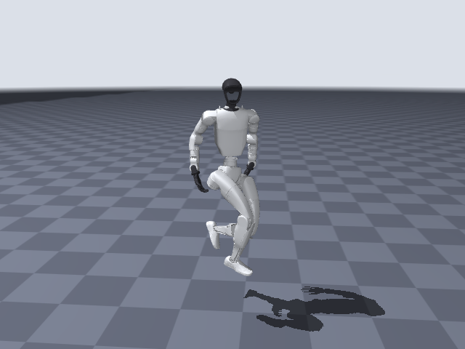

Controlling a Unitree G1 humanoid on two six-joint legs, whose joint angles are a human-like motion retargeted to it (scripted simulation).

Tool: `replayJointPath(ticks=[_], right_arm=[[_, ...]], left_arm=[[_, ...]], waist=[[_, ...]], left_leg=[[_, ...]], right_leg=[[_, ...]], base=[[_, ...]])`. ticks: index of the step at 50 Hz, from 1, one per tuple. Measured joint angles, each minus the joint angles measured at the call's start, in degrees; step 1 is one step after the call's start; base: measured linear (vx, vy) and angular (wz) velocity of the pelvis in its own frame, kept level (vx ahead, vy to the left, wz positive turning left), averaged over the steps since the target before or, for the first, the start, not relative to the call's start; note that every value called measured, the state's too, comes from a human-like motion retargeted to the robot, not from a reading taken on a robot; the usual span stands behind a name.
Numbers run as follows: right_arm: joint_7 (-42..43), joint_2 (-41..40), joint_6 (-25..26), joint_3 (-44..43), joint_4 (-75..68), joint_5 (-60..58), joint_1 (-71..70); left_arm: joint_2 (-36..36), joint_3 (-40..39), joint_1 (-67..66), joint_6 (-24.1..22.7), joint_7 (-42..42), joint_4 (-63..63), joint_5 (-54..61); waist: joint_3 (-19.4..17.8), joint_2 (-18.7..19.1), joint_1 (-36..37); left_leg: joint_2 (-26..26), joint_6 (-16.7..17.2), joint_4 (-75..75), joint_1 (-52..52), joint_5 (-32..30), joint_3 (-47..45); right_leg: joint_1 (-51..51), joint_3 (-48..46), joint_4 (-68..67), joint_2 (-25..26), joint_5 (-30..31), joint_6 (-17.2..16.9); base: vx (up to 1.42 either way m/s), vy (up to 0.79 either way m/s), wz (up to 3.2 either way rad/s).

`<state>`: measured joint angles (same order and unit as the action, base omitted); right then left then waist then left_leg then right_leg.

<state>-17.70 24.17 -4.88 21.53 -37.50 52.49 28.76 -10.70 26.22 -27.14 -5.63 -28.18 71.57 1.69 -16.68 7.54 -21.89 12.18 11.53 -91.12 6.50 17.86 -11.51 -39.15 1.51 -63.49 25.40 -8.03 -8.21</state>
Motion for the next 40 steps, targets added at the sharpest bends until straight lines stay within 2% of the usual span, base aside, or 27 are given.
replayJointPath(ticks=[2,4,7,10,13,15,18,22,25,28,31,33,35,38,40], right_arm=[[0.9,-3.1,-0.4,0.9,-0.6,0.7,0.4],[1.3,-5.5,-0.5,1.9,-1.4,0.9,0.5],[0.7,-7.7,-0.5,3.5,-2.6,0.2,0.2],[-0.7,-8.3,-0.7,5.4,-3.8,-1.7,-0.9],[-1.1,-8.2,-1.7,6.5,-5.7,-5.2,-3.6],[-0.5,-8.1,-2.4,6.6,-6.9,-7.8,-4.9],[1.3,-7.5,-3.0,5.4,-8.2,-11.0,-5.1],[3.2,-6.4,-3.5,2.4,-9.2,-11.3,-3.2],[4.1,-4.9,-4.0,-0.2,-10.0,-10.6,-1.0],[5.1,-2.6,-4.4,-3.3,-11.8,-9.8,1.5],[8.0,-0.2,-5.7,-6.5,-14.5,-9.1,3.5],[10.6,0.6,-6.5,-8.0,-16.5,-8.7,3.9],[13.6,0.2,-7.1,-7.9,-18.6,-9.7,2.8],[15.0,-1.5,-7.5,-4.9,-20.3,-14.3,0.2],[13.8,-2.2,-7.6,-1.8,-20.3,-18.1,-0.5]], left_arm=[[-0.4,0.7,2.5,-1.2,2.4,-1.5,1.6],[-0.8,1.5,5.2,-2.1,4.9,-3.1,3.1],[-1.3,3.2,9.1,-2.8,7.2,-4.0,3.4],[-1.7,5.5,12.0,-2.9,7.6,-3.7,2.0],[-2.6,7.6,13.4,-2.8,5.4,-2.8,0.9],[-2.8,8.3,13.0,-2.5,3.8,-2.3,1.3],[-2.4,8.3,11.0,-2.0,2.5,-2.2,3.9],[-1.6,7.6,7.2,-1.7,2.7,-3.2,8.3],[-1.7,6.4,3.7,-1.9,2.9,-4.7,11.0],[-2.6,5.0,-0.1,-2.6,3.4,-5.1,12.4],[-3.4,3.0,-2.9,-3.1,4.6,-3.4,13.4],[-3.6,0.8,-3.6,-2.9,6.6,-1.2,14.4],[-3.8,-1.6,-2.1,-2.2,9.7,1.3,14.9],[-5.9,-3.3,4.8,-1.7,14.2,3.6,11.7],[-8.4,-2.7,11.1,-2.5,17.5,3.3,7.7]], waist=[[1.3,1.0,-0.1],[1.9,0.7,-0.6],[2.5,-1.4,-1.3],[2.6,-4.0,-0.7],[3.7,-6.6,0.5],[4.8,-8.3,1.5],[5.6,-10.2,4.2],[5.3,-12.9,8.0],[4.6,-14.9,10.8],[3.4,-17.0,13.1],[1.3,-19.3,14.5],[-0.4,-20.0,15.2],[-2.0,-19.6,14.9],[-1.5,-17.3,12.9],[-0.9,-15.4,12.2]], left_leg=[[-1.1,-0.3,5.1,3.0,-0.2,-1.0],[-2.9,-2.6,9.5,4.9,2.5,-1.9],[-7.0,-7.4,13.8,7.7,10.3,-2.3],[-9.2,-13.0,13.7,12.8,21.4,-3.0],[-9.9,-19.0,11.4,22.2,28.5,-5.6],[-9.8,-21.6,9.8,29.5,29.2,-7.1],[-8.9,-22.6,7.7,38.5,27.2,-8.1],[-7.3,-22.1,4.0,47.0,24.3,-7.3],[-6.1,-21.5,0.1,51.2,24.5,-5.0],[-5.7,-21.9,-3.8,54.0,27.8,-1.6],[-5.1,-22.7,-4.3,55.4,29.5,0.8],[-3.7,-22.2,0.0,54.5,27.8,1.5],[-2.6,-20.3,8.7,52.0,26.6,1.9],[-1.7,-18.9,15.6,48.3,25.2,0.6],[-0.9,-20.4,9.0,45.9,24.5,-0.1]], right_leg=[[-2.2,0.3,0.0,-0.4,1.2,-1.6],[-3.2,0.6,-4.2,-2.9,-1.7,-0.5],[-3.2,2.2,-16.0,-8.4,-9.0,2.4],[-2.0,3.4,-29.5,-14.6,-13.4,4.4],[0.3,4.1,-37.6,-21.0,-14.3,4.0],[3.0,4.6,-38.8,-24.1,-12.9,2.2],[9.2,5.8,-34.3,-26.9,-9.5,-1.3],[17.5,8.4,-27.0,-30.7,-6.1,-6.1],[22.6,9.6,-24.0,-33.4,-6.4,-6.8],[28.4,12.5,-22.9,-34.1,-12.0,-6.8],[34.2,16.4,-22.4,-34.0,-24.5,-6.8],[35.3,17.0,-21.6,-33.9,-33.7,-5.3],[32.7,15.2,-20.2,-32.7,-39.1,-1.8],[23.6,10.1,-18.4,-30.4,-37.9,2.8],[18.1,7.2,-18.0,-28.0,-34.7,4.9]], base=[[-0.91,-0.17,-0.11],[-0.97,-0.21,0.27],[-1.04,-0.22,0.51],[-1.09,-0.20,0.30],[-1.06,-0.18,0.22],[-0.98,-0.19,0.12],[-0.87,-0.21,-0.14],[-0.80,-0.27,-0.38],[-0.81,-0.38,-0.66],[-0.89,-0.45,-0.69],[-1.00,-0.45,-0.59],[-1.11,-0.47,-0.35],[-1.18,-0.51,-0.06],[-1.24,-0.49,0.21],[-1.27,-0.44,0.17]])
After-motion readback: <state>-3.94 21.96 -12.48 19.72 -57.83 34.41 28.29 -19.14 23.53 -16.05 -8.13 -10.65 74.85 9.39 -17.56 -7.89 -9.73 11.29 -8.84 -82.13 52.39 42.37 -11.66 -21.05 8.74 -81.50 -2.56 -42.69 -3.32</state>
